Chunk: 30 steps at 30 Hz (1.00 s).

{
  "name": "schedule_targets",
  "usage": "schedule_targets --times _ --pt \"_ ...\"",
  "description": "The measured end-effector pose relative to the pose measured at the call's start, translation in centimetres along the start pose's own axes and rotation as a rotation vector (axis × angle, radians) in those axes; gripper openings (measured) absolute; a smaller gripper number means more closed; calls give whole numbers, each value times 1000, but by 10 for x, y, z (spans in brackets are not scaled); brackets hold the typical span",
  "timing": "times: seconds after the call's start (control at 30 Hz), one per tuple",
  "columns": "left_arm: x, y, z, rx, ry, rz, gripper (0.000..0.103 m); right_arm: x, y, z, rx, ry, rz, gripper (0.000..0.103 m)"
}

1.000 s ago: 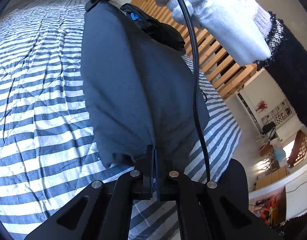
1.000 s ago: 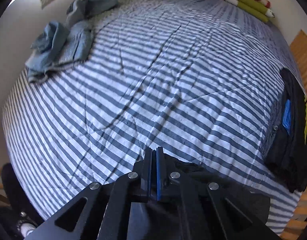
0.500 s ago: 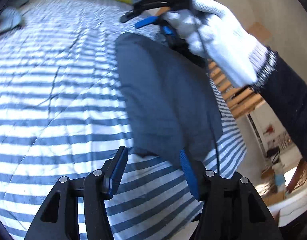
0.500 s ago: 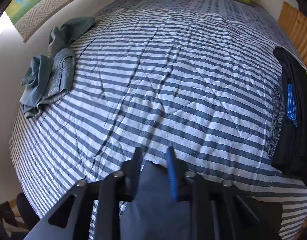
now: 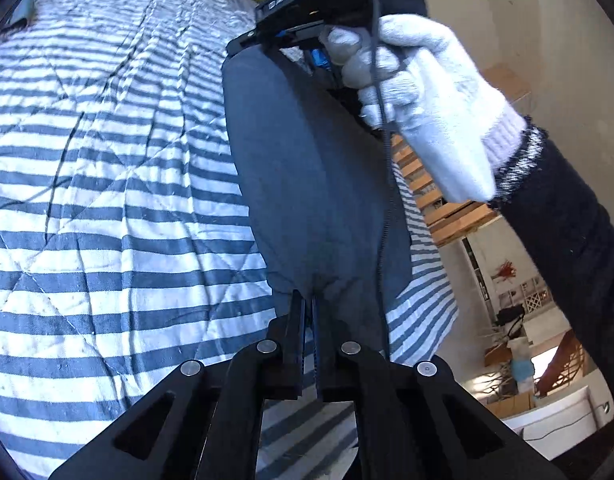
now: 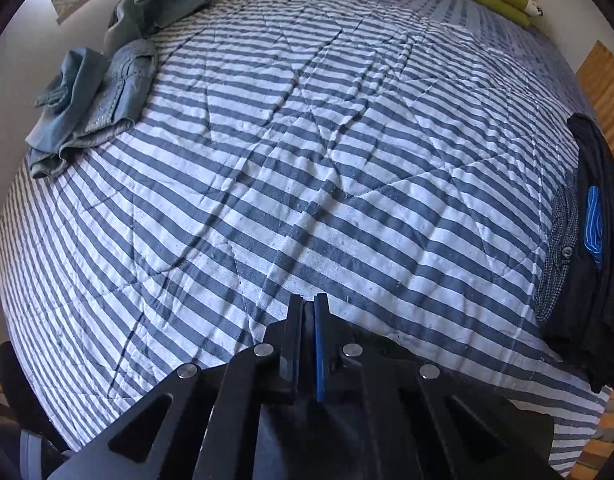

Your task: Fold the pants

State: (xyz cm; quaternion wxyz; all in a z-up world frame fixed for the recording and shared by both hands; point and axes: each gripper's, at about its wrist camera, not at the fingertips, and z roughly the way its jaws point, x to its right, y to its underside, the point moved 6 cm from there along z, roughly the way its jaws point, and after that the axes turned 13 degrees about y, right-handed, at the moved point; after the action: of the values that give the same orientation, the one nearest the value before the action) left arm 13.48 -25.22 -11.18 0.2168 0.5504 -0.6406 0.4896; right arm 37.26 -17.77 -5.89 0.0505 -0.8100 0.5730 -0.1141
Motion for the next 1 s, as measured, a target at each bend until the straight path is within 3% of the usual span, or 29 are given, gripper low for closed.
schedule_targets --times 0.13,0.23,0.43,0.47,0.53,0.57,0.63,0.7,0.83,1.0 --pt "-5 6 1 -12 -41 -1 2 -13 -7 15 -7 -38 27 4" --pt "-27 18 -2 -46 -56 -77 4 -30 -5 47 -59 12 -9 5" --pt "-24 18 -19 -63 -70 -35 8 33 -11 -10 93 -63 226 19" --pt "-25 13 -21 -49 -69 -47 11 41 -7 -21 111 -82 237 19" --pt "-33 2 -17 -34 -79 -76 46 43 -2 -31 119 -87 205 19" --pt "-35 -2 -13 -23 -83 -79 49 40 -1 -30 105 -89 194 21" --pt "-36 -4 0 -38 -84 -76 46 29 1 -21 72 -104 176 22" --pt "-34 -4 14 -55 -76 -73 27 9 -2 -6 36 -103 110 22" --pt "-30 0 17 -55 -93 -43 23 -26 -12 24 -45 -89 37 25" --pt "-27 2 15 -54 -96 -28 15 -52 -13 58 -183 6 -94 25"
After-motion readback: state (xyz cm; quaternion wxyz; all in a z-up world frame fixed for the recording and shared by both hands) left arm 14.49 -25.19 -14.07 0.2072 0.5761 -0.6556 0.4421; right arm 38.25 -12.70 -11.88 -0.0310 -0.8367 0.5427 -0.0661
